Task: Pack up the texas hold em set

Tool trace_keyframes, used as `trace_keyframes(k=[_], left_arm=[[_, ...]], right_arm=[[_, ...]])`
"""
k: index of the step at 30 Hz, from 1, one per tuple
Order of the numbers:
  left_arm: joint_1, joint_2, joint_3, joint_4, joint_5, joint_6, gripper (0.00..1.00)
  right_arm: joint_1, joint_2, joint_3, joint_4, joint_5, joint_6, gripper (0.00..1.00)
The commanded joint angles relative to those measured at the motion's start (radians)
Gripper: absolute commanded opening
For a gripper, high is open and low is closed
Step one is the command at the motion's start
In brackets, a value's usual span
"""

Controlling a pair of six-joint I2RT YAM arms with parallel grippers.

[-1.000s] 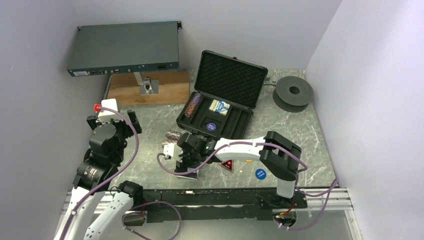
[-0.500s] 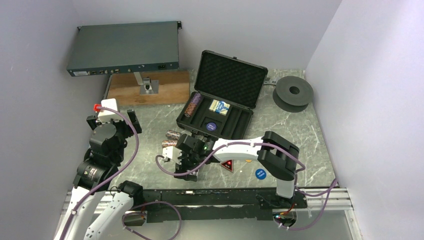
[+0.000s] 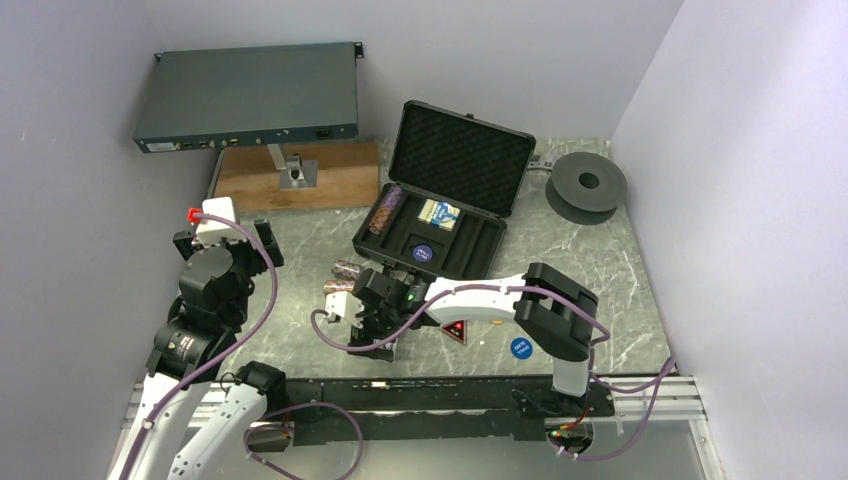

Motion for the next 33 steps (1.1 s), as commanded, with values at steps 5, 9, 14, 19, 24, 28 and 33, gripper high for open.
trace_keyframes(k=[5,9,14,19,24,28,33], left_arm=[[0.006,0.006,0.031,0.014,-0.015,-0.006,1.0],[0.006,0.006,0.031,0.014,-0.015,-0.007,1.0],[0.006,0.008,0.031,0.014,-0.015,-0.006,1.0],[0.006,0.011,0.033,0.015,-0.015,-0.006,1.0],[0.006,0.014,0.033,0.014,-0.016,-0.006,1.0],[0.006,0.015,0.034,0.011,-0.018,-0.008,1.0],[0.007,0.017,0.033,0.012,-0.019,-0.007,1.0]], right_arm=[[0.004,0.025,0.016,0.03,0.081,0.01,1.0],[0.004,0.029,0.017,0.029,0.081,0.011,1.0],[0.004,0.026,0.015,0.031,0.085,0.013,1.0],[0.004,0.022,0.011,0.039,0.081,0.013,0.97],[0.004,0.026,0.024,0.019,0.043,0.01,0.88],[0.005,0.024,0.034,0.006,0.042,0.024,0.76],[0.005,0.043,0.079,-0.035,0.066,0.041,0.57]])
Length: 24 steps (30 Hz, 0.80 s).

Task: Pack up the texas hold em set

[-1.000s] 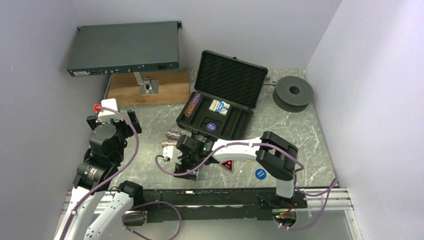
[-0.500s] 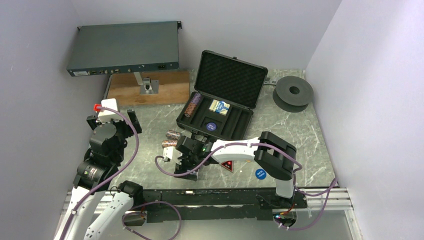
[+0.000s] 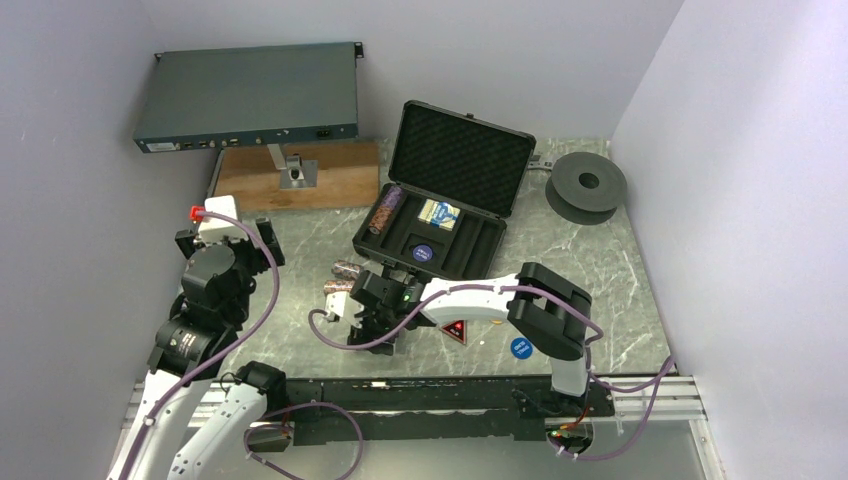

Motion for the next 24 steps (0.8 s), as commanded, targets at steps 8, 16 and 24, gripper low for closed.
trace_keyframes(k=[8,16,24], left_arm=[[0.006,0.005,0.033,0.011,-0.02,-0.008,1.0],[0.006,-0.002,0.032,0.011,-0.029,-0.01,1.0],[0.006,-0.007,0.035,0.006,-0.043,-0.017,1.0]], right_arm=[[0.004,-0.025,0.069,-0.004,-0.007,0.031,0.56],[0.0,-0.089,0.038,0.039,0.029,0.028,0.56],[-0.017,-0.141,0.005,0.071,0.062,0.03,0.56]])
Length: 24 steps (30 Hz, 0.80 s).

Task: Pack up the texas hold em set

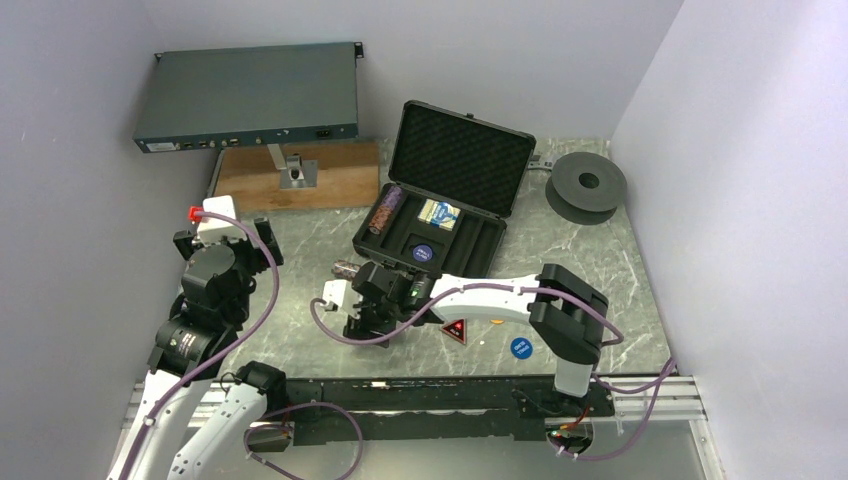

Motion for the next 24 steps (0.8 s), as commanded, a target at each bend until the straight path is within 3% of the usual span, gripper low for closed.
trace_keyframes(k=[1,20,24], left_arm=[[0.006,-0.008,0.034,0.008,-0.024,-0.016,1.0],[0.006,0.01,0.034,0.012,0.002,-0.016,1.0],[0.006,0.012,0.034,0.013,0.007,-0.018,1.0]], right_arm=[[-0.026,-0.075,-0.009,0.058,0.035,0.006,0.56],[-0.314,-0.18,0.044,0.019,0.037,-0.025,0.58],[-0.364,-0.172,0.076,-0.045,0.095,-0.078,0.59]])
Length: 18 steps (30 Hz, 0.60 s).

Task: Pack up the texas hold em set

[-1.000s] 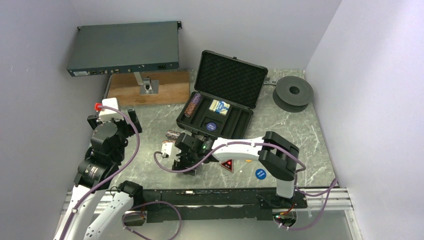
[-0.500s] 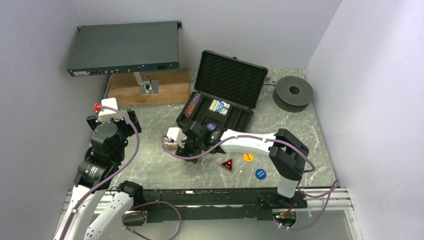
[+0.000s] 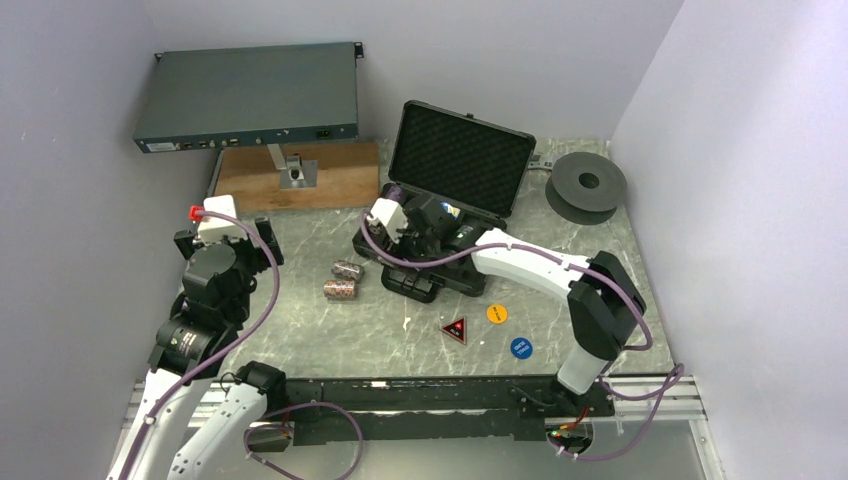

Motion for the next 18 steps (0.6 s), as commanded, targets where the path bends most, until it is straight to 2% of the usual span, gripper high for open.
trace_keyframes(k=[1,9,18], left_arm=[[0.006,0.008,0.034,0.013,0.01,-0.015,1.0],[0.006,-0.003,0.034,0.015,0.016,-0.016,1.0],[0.006,-0.004,0.035,0.011,0.026,-0.019,1.0]], right_arm=[[-0.056,-0.031,0.067,-0.047,0.063,-0.064,0.58],[-0.118,0.028,0.144,-0.157,0.164,-0.111,0.58],[-0.118,0.121,0.23,-0.315,0.161,-0.186,0.58]])
